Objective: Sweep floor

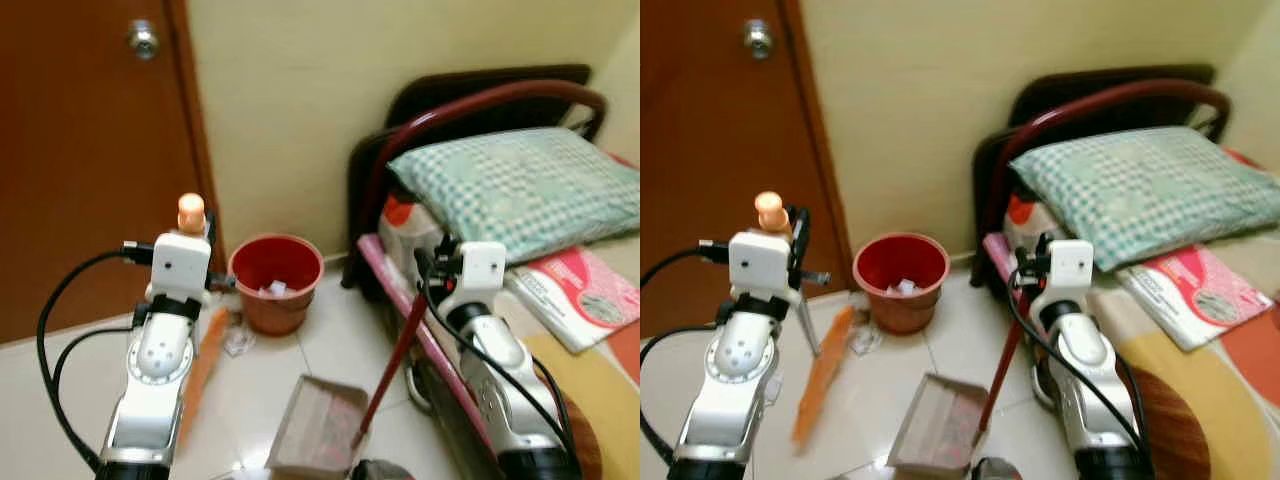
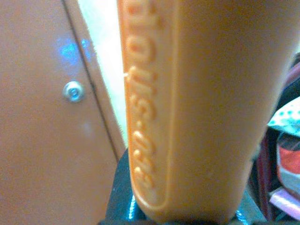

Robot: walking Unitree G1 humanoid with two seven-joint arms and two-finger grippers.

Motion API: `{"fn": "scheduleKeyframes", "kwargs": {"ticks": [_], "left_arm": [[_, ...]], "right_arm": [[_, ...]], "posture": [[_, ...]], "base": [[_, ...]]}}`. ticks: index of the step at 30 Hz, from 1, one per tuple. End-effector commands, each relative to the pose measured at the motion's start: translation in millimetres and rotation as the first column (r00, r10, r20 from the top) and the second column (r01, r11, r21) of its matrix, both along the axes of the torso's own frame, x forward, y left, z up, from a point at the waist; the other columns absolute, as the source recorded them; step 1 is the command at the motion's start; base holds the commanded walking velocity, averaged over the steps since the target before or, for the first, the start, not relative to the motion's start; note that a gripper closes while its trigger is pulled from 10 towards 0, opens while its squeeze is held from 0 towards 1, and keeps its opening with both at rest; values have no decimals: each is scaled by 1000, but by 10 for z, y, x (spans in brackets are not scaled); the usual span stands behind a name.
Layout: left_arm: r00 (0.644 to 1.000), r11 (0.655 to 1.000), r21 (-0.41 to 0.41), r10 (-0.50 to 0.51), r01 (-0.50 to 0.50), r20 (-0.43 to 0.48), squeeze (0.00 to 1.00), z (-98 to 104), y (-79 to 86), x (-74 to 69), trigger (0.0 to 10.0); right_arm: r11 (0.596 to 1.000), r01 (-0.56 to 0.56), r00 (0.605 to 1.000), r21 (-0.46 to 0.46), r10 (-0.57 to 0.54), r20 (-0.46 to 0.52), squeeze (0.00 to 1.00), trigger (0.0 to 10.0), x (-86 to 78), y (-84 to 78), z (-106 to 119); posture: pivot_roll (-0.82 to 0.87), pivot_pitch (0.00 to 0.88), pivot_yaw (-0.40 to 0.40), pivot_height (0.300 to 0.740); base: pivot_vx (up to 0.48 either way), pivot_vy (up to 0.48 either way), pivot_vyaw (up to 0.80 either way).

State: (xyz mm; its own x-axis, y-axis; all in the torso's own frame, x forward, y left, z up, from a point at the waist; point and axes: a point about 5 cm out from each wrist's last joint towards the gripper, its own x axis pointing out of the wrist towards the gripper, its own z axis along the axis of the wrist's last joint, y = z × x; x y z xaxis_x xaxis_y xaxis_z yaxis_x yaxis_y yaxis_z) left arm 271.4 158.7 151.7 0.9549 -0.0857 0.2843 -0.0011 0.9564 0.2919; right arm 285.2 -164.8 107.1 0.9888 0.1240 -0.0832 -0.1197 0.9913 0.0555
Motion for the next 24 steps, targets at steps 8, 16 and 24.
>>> {"fn": "scheduleKeyframes", "kwargs": {"ticks": [8,16,24], "left_arm": [[995,1000,7,-1,1,96,0,232,-26,77,10000],[994,999,9,40,-41,103,0,229,23,84,10000],[992,998,13,53,-55,110,0,235,46,102,10000]], "right_arm": [[1000,-1,999,-16,1,43,0,10000,59,-14,79],[1000,-7,999,-25,8,44,0,10000,75,-13,70],[999,-43,998,-21,43,38,0,10000,100,102,34]], "posture": [[3,0,-44,740],[1,0,-50,740],[-1,0,-47,740]], "base": [[0,480,-384],[0,480,0],[0,480,0]]}}
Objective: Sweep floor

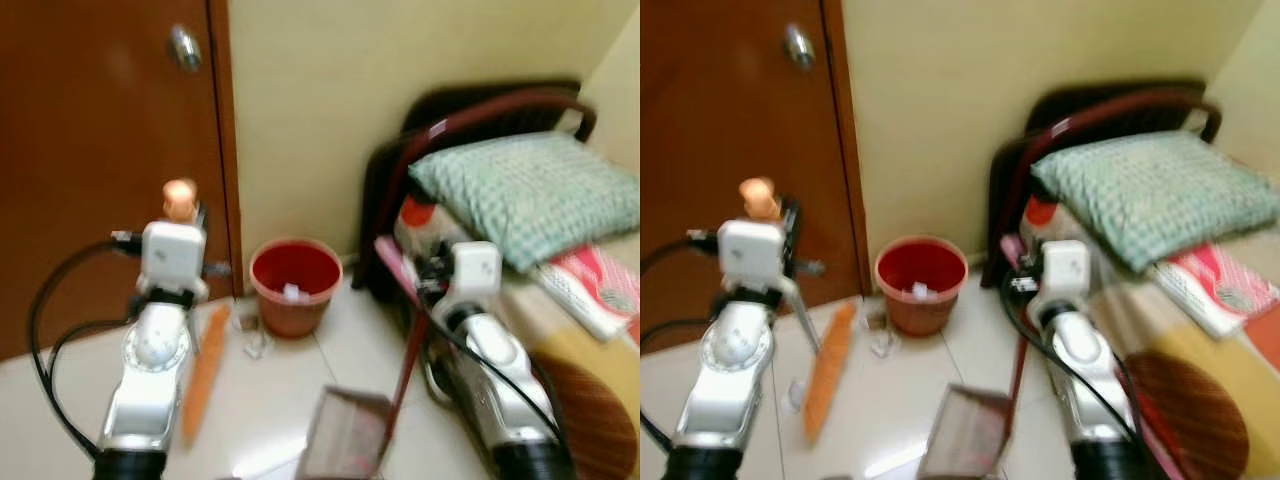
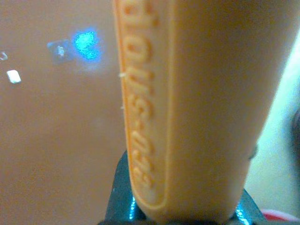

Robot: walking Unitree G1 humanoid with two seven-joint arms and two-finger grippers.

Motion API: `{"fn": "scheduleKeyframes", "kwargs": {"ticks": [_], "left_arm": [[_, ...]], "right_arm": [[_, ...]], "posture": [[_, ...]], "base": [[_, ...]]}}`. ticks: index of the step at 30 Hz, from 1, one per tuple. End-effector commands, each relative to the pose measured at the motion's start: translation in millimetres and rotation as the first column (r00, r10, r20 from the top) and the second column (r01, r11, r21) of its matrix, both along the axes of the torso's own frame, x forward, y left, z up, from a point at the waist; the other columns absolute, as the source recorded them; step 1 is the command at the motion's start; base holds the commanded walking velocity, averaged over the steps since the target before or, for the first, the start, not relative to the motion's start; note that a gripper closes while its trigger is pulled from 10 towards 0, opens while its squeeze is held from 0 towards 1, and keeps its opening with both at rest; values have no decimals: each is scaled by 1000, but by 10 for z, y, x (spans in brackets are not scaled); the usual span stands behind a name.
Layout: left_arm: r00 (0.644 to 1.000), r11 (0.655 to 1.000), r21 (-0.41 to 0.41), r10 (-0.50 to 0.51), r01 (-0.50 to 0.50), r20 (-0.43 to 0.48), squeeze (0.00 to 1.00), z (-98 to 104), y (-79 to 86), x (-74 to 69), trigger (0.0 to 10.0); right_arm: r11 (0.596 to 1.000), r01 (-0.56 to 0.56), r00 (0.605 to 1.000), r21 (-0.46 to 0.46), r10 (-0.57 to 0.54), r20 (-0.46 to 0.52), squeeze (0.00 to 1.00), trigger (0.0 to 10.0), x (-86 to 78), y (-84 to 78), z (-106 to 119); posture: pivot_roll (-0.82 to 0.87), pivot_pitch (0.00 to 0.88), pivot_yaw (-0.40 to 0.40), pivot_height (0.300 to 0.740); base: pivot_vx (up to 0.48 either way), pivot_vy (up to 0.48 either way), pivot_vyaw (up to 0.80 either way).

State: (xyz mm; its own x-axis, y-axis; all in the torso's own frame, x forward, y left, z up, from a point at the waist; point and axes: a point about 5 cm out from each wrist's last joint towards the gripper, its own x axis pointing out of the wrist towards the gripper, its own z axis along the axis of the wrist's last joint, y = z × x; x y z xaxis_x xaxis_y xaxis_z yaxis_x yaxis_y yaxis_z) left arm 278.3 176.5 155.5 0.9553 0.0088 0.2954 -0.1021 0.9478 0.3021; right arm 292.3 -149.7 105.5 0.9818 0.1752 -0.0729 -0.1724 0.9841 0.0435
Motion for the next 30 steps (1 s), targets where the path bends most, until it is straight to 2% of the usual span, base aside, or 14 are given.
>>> {"fn": "scheduleKeyframes", "kwargs": {"ticks": [1,7,9,12,14,23,26,28,29,30], "left_arm": [[993,999,17,-49,48,104,0,210,-139,48,10000],[986,998,31,-59,55,156,0,333,-125,139,10000],[985,998,29,-61,57,163,0,339,-120,167,10000],[980,994,69,-101,90,171,0,300,-149,252,10000],[978,987,97,-142,127,156,0,223,-198,327,10000],[976,978,114,-186,173,115,0,84,-296,561,10000],[977,981,51,-192,188,90,0,-5,-357,605,10000],[972,973,46,-228,226,48,0,-148,-477,612,10000],[972,973,46,-228,226,48,0,-148,-477,612,10000],[966,965,45,-258,258,-8,0,-278,-565,611,10000]], "right_arm": [[1000,-5,1000,-11,5,31,0,10000,45,-17,55],[1000,-21,998,-19,22,59,0,10000,101,36,102],[1000,-11,998,-9,12,60,0,10000,100,30,107],[1000,-15,998,-8,16,62,0,10000,88,40,102],[1000,-18,998,-1,19,64,0,10000,71,47,109],[1000,-8,998,-5,8,69,0,10000,54,27,123],[1000,-13,997,-14,14,72,0,10000,47,44,139],[1000,-26,997,-16,27,73,0,10000,25,71,156],[1000,-26,997,-16,27,73,0,10000,25,71,156],[1000,-28,997,-13,29,72,0,10000,9,83,159]], "posture": [[-3,0,-45,740],[-4,0,-36,740],[-7,0,-37,740],[-13,0,-37,740],[-25,0,-42,740],[-45,11,-35,740],[-45,29,-38,740],[-54,39,-41,740],[-54,39,-41,740],[-62,45,-40,740]], "base": [[0,480,0],[0,476,0],[0,349,0],[0,0,0],[0,0,0],[0,0,0],[0,0,0],[0,0,0],[0,0,0],[0,0,0]]}}
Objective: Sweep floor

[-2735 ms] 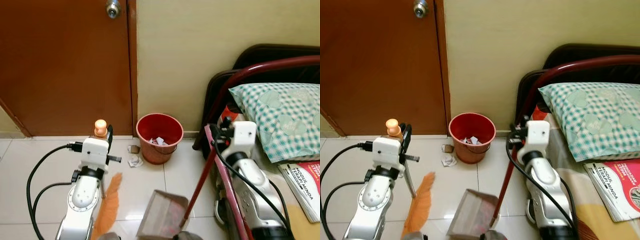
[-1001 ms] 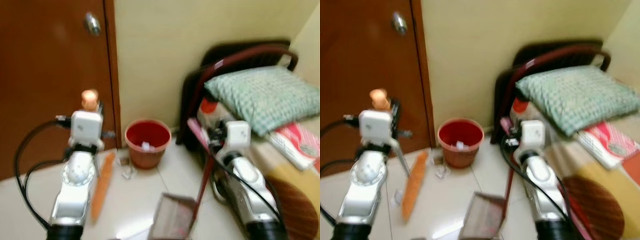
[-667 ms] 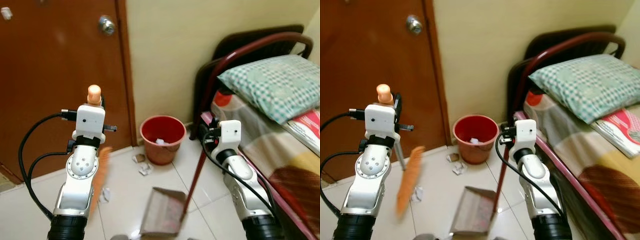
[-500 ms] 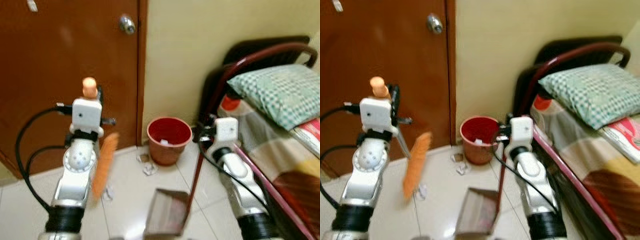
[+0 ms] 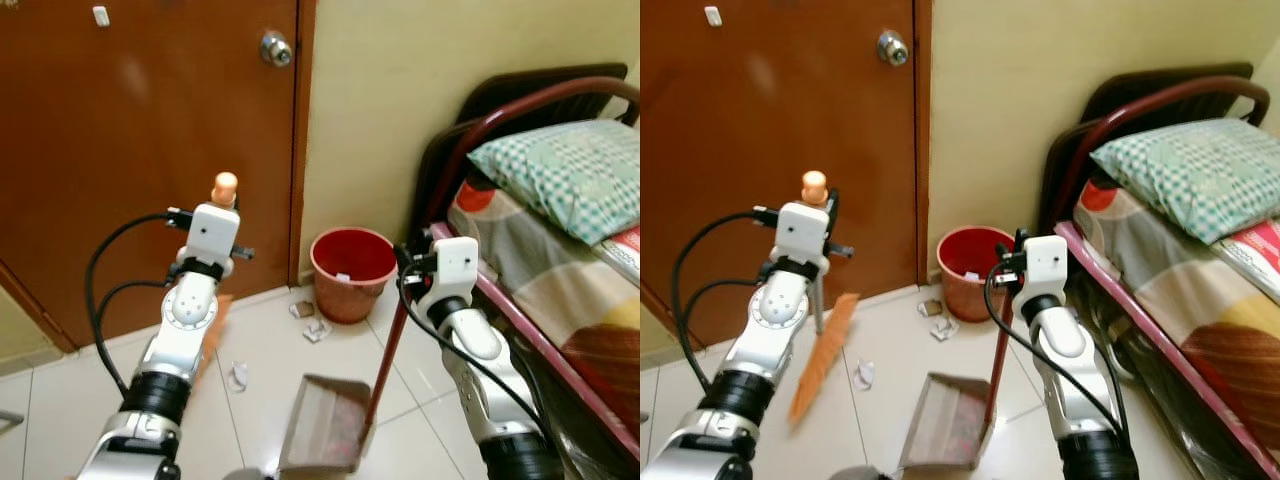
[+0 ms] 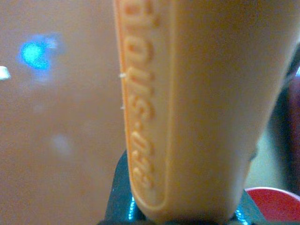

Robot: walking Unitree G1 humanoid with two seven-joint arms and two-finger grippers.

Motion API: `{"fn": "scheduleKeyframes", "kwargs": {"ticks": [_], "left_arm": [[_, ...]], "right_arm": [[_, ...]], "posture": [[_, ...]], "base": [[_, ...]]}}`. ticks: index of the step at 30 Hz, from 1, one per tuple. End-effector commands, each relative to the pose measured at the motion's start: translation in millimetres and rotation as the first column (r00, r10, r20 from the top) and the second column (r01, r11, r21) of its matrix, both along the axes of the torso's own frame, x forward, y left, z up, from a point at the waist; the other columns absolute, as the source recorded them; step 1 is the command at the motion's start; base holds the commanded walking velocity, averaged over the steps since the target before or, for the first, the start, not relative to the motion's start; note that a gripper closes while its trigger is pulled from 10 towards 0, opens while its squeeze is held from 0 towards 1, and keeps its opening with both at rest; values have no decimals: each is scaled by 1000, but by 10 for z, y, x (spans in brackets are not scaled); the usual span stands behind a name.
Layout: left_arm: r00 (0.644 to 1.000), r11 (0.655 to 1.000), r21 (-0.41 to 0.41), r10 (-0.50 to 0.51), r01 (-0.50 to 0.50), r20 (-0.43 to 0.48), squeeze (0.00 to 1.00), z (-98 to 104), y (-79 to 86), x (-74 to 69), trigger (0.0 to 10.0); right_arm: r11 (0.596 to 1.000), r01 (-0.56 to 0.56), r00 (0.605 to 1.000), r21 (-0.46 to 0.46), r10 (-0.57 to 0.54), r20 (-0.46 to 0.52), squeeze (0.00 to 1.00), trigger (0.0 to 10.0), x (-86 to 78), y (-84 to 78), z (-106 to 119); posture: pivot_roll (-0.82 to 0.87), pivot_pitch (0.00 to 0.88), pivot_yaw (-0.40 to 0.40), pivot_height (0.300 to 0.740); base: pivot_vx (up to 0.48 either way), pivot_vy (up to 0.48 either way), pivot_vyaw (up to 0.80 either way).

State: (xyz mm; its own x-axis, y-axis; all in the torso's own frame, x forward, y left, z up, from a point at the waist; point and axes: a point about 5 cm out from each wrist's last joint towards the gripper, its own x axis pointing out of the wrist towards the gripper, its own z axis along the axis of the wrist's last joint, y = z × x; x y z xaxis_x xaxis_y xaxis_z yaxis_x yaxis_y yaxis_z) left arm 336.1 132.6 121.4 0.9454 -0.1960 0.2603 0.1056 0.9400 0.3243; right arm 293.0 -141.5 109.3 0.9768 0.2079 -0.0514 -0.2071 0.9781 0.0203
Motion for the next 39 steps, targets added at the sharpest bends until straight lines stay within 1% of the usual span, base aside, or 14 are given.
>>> {"fn": "scheduleKeyframes", "kwargs": {"ticks": [1,2,6,8,10,15,16,22,27,31,34,36,37,39], "left_arm": [[998,998,23,-65,65,16,0,20,-155,34,10000],[998,998,23,-65,65,16,0,20,-155,34,10000],[977,981,87,-162,175,-136,0,-202,-410,33,10000],[971,975,97,-182,199,-157,0,-225,-464,35,10000],[963,977,15,-209,214,-169,0,-206,-558,50,10000],[962,973,-88,-224,212,-157,0,-163,-665,42,10000],[964,965,-162,-228,205,-137,0,-118,-728,27,10000],[969,925,-336,-222,175,-107,0,4,-841,-5,10000],[976,911,-382,-201,156,-80,0,116,-810,-26,10000],[987,921,-365,-156,135,-29,0,283,-656,-47,10000],[990,928,-346,-123,139,69,0,569,-508,-66,10000],[989,930,-339,-118,142,90,0,637,-480,-76,10000],[983,937,-314,-108,150,147,0,811,-407,-93,10000],[969,951,-266,-96,156,227,0,1000,-310,-101,10000]], "right_arm": [[1000,5,999,8,-6,46,0,10000,-3,3,120],[1000,5,999,8,-6,46,0,10000,-3,3,120],[1000,17,999,8,-18,41,0,10000,-27,-24,119],[1000,24,999,6,-24,41,0,10000,-28,-40,124],[999,44,998,3,-44,43,0,10000,-26,-87,140],[998,62,997,-6,-62,40,0,10000,-21,-138,136],[997,69,997,-14,-69,39,0,10000,-16,-164,135],[993,80,996,-90,-76,47,0,10000,30,-224,130],[985,73,994,-155,-59,90,0,10000,77,-226,165],[979,52,992,-198,-28,124,0,10000,90,-193,210],[975,36,993,-220,-9,121,0,10000,83,-176,175],[974,34,993,-224,-7,120,0,10000,82,-175,165],[973,32,993,-227,-5,118,0,10000,79,-171,140],[973,24,994,-227,2,111,0,10000,69,-148,110]], "posture": [[-62,45,-40,740],[-62,45,-40,740],[-81,49,-34,740],[-81,49,-34,740],[-86,51,-30,740],[-82,56,-28,740],[-75,63,-31,740],[-58,74,-33,740],[-40,82,-30,740],[-30,88,-27,740],[-15,100,-21,740],[-8,104,-21,740],[-1,105,-22,740],[-1,105,-22,740]], "base": [[0,0,0],[0,0,0],[0,0,0],[0,0,0],[0,0,0],[0,0,0],[0,0,0],[0,0,0],[0,0,0],[0,0,0],[0,0,0],[0,0,0],[0,0,0],[0,0,0]]}}
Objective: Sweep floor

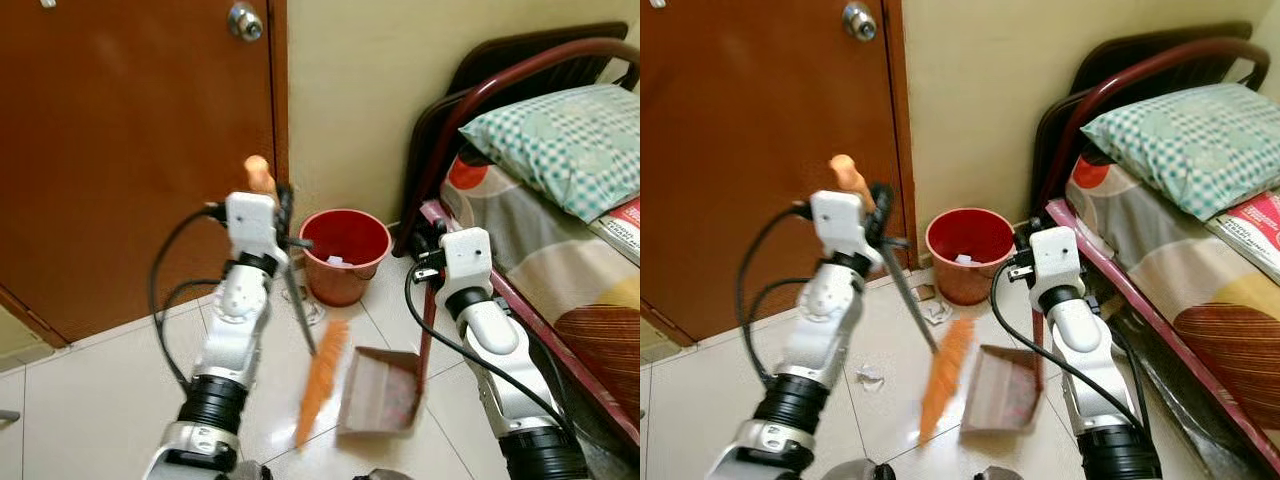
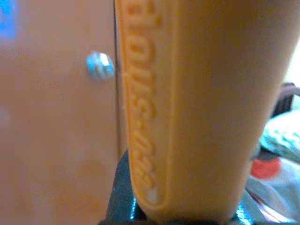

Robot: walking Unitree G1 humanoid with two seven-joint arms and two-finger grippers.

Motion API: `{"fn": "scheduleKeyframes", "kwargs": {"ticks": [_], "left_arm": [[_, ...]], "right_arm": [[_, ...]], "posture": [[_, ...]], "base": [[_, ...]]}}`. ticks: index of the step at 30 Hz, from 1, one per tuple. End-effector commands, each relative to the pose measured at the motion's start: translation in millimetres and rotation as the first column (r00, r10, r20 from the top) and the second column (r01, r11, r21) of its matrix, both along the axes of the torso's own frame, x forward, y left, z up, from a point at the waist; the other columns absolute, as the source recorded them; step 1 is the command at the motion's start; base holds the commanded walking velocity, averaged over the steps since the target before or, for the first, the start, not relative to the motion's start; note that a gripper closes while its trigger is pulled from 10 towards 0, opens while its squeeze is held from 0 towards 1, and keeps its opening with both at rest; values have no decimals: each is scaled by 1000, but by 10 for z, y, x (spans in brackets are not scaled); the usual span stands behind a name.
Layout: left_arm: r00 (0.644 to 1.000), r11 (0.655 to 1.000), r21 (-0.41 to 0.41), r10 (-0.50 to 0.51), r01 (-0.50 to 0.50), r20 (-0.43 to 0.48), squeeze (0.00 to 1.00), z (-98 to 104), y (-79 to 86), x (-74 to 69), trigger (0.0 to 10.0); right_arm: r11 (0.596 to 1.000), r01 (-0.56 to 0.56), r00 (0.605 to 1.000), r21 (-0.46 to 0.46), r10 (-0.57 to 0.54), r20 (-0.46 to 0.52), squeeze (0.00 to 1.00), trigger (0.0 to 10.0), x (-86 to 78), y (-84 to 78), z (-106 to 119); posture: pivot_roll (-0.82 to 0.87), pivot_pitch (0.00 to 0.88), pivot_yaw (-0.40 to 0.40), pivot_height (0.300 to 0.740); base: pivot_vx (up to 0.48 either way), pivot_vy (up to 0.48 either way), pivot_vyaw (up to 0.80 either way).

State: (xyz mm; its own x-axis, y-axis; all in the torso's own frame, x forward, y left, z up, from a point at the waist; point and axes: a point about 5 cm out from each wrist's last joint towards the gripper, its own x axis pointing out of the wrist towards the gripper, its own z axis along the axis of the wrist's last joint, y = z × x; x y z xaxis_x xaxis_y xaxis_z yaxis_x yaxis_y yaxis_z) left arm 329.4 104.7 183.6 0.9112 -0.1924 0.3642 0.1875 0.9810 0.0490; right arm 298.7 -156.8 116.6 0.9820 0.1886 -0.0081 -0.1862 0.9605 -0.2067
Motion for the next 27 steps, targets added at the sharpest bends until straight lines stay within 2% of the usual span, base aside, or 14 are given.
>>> {"fn": "scheduleKeyframes", "kwargs": {"ticks": [1,6,10,14,15,18,24,27], "left_arm": [[980,1000,10,-2,0,197,0,457,18,-34,10000],[970,999,27,21,-28,241,0,618,123,-20,10000],[965,990,121,37,-70,259,0,610,275,16,10000],[954,968,232,27,-100,299,0,594,403,-17,10000],[959,953,277,39,-120,282,0,494,484,-33,10000],[970,938,318,59,-134,235,0,272,598,-68,10000],[983,918,375,70,-130,169,0,-97,660,-111,10000],[991,922,374,64,-104,119,0,-284,599,-70,10000]], "right_arm": [[1000,-9,1000,-15,10,20,0,10000,5,23,24],[999,-26,999,-22,26,25,0,10000,4,55,23],[1000,-24,1000,-20,24,16,0,10000,-5,41,-6],[1000,-20,1000,-16,20,11,0,10000,-7,29,-18],[1000,-12,1000,-9,12,6,0,10000,-13,13,-29],[1000,-3,1000,4,3,1,0,10000,-25,2,-41],[1000,-3,1000,17,3,-1,0,10000,-33,14,-40],[999,-3,1000,34,3,-4,0,10000,-18,37,-43]], "posture": [[-1,105,-22,740],[-1,98,-27,740],[-5,91,-28,740],[-5,91,-28,740],[-13,91,-25,740],[-18,91,-25,740],[-23,91,-33,740],[-26,89,-34,740]], "base": [[0,0,0],[0,0,0],[0,0,0],[0,0,0],[0,0,0],[0,0,0],[0,0,0],[0,0,0]]}}
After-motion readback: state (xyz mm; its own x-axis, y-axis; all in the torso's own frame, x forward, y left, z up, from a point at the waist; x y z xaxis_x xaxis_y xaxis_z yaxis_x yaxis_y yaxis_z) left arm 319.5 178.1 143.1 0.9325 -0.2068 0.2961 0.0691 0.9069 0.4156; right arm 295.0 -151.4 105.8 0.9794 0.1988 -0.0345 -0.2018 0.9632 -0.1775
